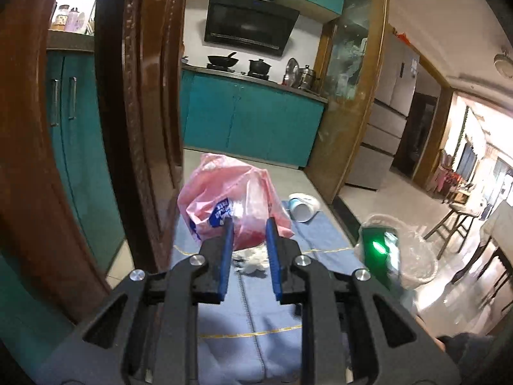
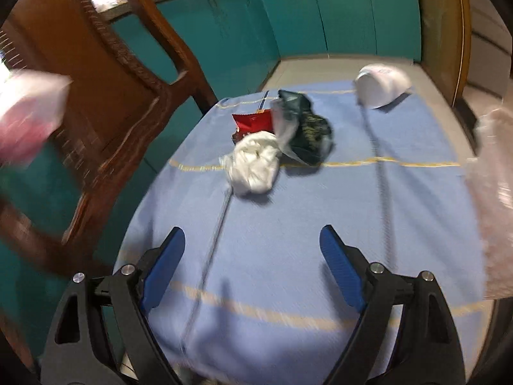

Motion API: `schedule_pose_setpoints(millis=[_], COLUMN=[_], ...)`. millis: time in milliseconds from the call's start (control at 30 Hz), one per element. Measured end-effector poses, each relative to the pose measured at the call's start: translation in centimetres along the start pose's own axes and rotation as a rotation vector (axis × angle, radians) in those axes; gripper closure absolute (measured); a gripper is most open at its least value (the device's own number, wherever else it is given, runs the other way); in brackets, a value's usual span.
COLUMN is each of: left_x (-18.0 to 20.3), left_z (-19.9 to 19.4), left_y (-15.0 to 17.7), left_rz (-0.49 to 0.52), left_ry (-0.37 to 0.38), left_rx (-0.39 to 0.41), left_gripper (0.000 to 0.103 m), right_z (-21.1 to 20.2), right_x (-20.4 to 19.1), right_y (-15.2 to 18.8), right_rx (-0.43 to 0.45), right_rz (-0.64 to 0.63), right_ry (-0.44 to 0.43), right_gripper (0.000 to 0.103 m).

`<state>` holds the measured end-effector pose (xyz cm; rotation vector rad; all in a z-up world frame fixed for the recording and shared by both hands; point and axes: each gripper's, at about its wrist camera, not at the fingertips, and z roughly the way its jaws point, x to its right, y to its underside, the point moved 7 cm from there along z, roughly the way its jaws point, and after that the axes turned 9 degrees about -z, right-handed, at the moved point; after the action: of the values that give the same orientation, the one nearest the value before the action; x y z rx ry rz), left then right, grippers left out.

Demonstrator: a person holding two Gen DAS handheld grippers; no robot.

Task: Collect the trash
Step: 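Grasp the pink plastic bag with the left tool while the right tool grasps the white tissue bundle, then carry the white tissue bundle into the basket and open the right tool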

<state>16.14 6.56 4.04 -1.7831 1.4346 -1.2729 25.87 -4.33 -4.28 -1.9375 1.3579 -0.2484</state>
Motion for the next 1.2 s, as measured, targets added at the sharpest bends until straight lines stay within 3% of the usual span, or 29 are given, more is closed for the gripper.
schedule_pose_setpoints(millis=[100,200,267,333,400,533,667,767,967,1200], left_x=[0.4,0.5,0.5,0.4,0.2,-0.1,0.2,1.3,3.1,3.9], left_z=[0.0,0.2,0.3,0.5,0.5,0.4,1.1,2.1,4.6,5.5], left_y=[-0.1,-0.2,-0.1,-0.1,-0.2,0.0,0.7,2.0,4.9,6.2], left_rz=[-0.007,-0.001,-0.005,-0.009,-0.011,-0.028,-0.023,-0.001,0.035,0.058], left_ry=[0.001,0.010,0.015,0.022,0.027,0.048,0.048,0.036,0.025,0.012], left_rx=[-0.001,-0.010,-0.018,-0.024,-0.035,-0.060,-0.114,-0.165,-0.254,-0.278], left_gripper=[0.083,0.084,0.084,0.084,0.084,0.084,0.084,0.083,0.083,0.083], right_z=[3.5,6.8,7.8,7.5,5.5,-2.2,-9.9,-13.2,-14.7,-14.0], right_x=[0.0,-0.5,-0.2,-0.1,-0.8,-0.8,3.1,5.3,5.7,4.2], right_y=[-2.8,-4.4,-4.7,-4.4,-3.3,-0.2,2.0,2.6,2.9,2.6], right_rx=[-0.005,-0.059,-0.076,-0.083,-0.088,-0.036,0.059,0.130,0.151,0.148], right_rz=[0.075,0.082,0.066,0.047,0.021,-0.043,-0.036,-0.034,-0.038,-0.087], right_ry=[0.009,0.021,0.046,0.036,-0.034,-0.117,-0.069,0.009,0.011,0.016], right_gripper=[0.024,0.047,0.072,0.081,0.081,0.081,0.081,0.081,0.081,0.081])
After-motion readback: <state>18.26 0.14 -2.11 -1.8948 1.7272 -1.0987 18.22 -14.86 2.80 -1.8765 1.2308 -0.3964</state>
